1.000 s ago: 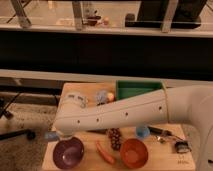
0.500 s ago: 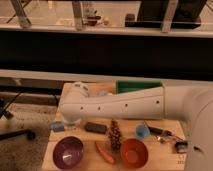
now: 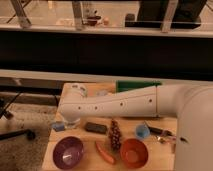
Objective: Place sponge in table surface
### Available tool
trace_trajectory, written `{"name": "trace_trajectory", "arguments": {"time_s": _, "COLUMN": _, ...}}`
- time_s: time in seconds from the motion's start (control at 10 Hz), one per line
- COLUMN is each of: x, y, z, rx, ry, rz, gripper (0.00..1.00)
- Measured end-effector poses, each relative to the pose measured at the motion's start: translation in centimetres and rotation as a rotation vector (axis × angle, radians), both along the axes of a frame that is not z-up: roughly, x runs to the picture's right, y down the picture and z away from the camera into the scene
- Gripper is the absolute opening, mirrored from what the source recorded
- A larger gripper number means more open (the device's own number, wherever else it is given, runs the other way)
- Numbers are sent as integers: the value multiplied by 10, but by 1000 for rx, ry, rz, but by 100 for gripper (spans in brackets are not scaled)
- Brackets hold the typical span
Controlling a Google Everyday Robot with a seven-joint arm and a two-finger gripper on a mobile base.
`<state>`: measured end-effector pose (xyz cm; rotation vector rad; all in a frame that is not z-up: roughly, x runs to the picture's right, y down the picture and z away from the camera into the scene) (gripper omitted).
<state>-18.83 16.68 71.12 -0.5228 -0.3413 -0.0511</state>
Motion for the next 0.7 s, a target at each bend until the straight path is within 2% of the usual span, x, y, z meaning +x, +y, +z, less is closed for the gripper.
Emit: {"name": "trace_trajectory", "arguments": {"time_s": 0.7, "x": -8, "y": 9, "z": 26, "rx": -2, "ry": 9, "rz": -6, "gripper": 0}}
